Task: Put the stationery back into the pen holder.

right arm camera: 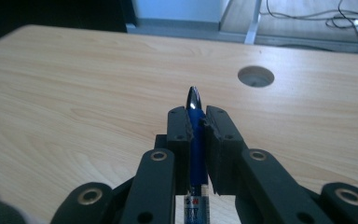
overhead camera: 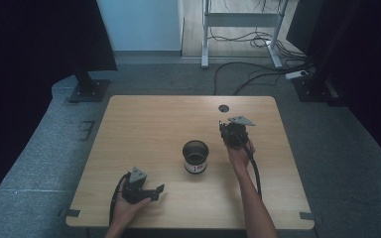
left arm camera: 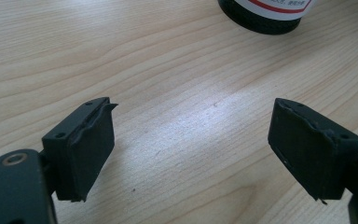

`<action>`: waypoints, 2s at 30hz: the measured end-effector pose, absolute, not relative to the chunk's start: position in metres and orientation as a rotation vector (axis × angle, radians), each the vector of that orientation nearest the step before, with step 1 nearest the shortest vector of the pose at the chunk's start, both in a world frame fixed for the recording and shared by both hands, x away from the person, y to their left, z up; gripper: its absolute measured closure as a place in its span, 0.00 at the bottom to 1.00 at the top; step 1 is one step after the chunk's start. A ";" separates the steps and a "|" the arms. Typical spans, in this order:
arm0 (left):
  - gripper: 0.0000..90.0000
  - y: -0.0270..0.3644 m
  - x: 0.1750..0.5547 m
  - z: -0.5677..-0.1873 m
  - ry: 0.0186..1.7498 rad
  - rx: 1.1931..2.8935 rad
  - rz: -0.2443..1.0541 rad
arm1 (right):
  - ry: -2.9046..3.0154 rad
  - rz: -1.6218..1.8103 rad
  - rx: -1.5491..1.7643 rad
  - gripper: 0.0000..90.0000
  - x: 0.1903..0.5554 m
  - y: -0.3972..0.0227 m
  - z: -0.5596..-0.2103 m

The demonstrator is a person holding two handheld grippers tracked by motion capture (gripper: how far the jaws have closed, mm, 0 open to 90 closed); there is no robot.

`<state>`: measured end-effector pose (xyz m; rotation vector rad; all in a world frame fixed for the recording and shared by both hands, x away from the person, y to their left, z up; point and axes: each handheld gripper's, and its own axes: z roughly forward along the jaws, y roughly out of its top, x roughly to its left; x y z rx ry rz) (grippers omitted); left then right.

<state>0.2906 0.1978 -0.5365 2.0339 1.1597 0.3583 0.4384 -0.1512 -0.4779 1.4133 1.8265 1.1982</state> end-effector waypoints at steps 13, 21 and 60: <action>0.17 0.198 0.291 -0.538 1.171 2.032 0.369 | 1.770 1.339 1.313 0.88 0.414 -0.149 -0.447; 0.17 0.196 0.290 -0.540 1.168 2.043 0.353 | 1.759 1.381 1.307 0.88 0.410 -0.148 -0.434; 0.17 0.199 0.291 -0.540 1.170 2.031 0.340 | 1.799 1.501 1.172 0.88 0.407 -0.089 -0.390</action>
